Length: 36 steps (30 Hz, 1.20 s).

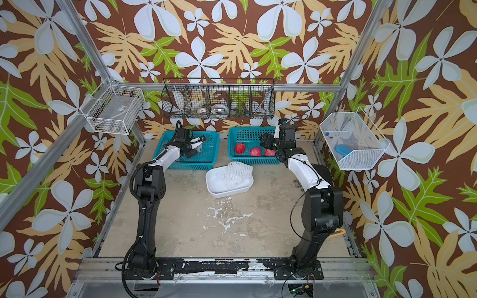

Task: Remove foam nets from apples
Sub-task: Pick up the apple from the basket.

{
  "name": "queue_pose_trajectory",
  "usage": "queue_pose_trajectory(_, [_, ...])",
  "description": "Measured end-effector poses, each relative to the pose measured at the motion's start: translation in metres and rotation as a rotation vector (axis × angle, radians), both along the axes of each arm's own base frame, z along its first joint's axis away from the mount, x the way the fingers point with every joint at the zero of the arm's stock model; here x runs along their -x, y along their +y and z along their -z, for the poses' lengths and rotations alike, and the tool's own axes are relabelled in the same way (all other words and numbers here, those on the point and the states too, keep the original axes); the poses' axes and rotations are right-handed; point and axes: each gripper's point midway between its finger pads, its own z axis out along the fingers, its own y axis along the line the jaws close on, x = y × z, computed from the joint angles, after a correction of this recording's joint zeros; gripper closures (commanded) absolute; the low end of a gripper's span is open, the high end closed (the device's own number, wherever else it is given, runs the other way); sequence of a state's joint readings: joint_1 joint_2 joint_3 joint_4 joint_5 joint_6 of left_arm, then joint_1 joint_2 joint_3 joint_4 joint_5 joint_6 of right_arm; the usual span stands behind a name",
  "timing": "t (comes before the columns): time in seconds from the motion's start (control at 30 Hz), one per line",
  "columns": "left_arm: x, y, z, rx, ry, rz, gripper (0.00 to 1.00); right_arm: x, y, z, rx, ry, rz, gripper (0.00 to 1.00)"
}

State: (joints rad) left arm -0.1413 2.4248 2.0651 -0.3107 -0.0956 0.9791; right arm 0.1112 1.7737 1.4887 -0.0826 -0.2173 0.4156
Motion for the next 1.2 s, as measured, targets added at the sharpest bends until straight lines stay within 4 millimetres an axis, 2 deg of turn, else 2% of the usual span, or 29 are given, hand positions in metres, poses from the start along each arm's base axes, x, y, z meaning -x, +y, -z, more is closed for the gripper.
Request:
queue_pose_trajectory(0.13, [0.008, -0.001, -0.017, 0.017, -0.029, 0.000, 0.30, 0.000, 0.000, 0.000, -0.004, 0.001, -0.001, 0.20])
queue_pose_trajectory(0.3, [0.025, -0.010, -0.028, 0.047, -0.028, 0.005, 0.29, 0.003, 0.003, -0.005, -0.028, -0.002, -0.007, 0.20])
queue_pose_trajectory(0.7, [0.096, -0.073, -0.068, 0.173, -0.036, 0.063, 0.28, 0.036, 0.008, -0.039, -0.083, -0.052, -0.041, 0.20])
queue_pose_trajectory(0.8, [0.113, -0.090, -0.089, 0.234, -0.054, 0.081, 0.27, 0.047, 0.010, -0.041, -0.115, -0.049, -0.048, 0.20])
queue_pose_trajectory(0.87, [0.123, -0.093, -0.108, 0.278, -0.080, 0.068, 0.27, 0.053, 0.013, -0.043, -0.139, -0.043, -0.054, 0.20])
queue_pose_trajectory(0.97, [0.147, -0.103, -0.139, 0.399, -0.110, 0.077, 0.28, 0.066, 0.024, -0.050, -0.152, -0.052, -0.093, 0.20])
queue_pose_trajectory(1.03, [0.173, -0.118, -0.153, 0.495, -0.113, 0.107, 0.27, 0.077, 0.031, -0.054, -0.161, -0.062, -0.112, 0.19])
queue_pose_trajectory(1.2, [0.242, -0.161, -0.158, 0.705, -0.056, 0.181, 0.27, 0.107, 0.052, -0.046, -0.187, -0.046, -0.177, 0.20])
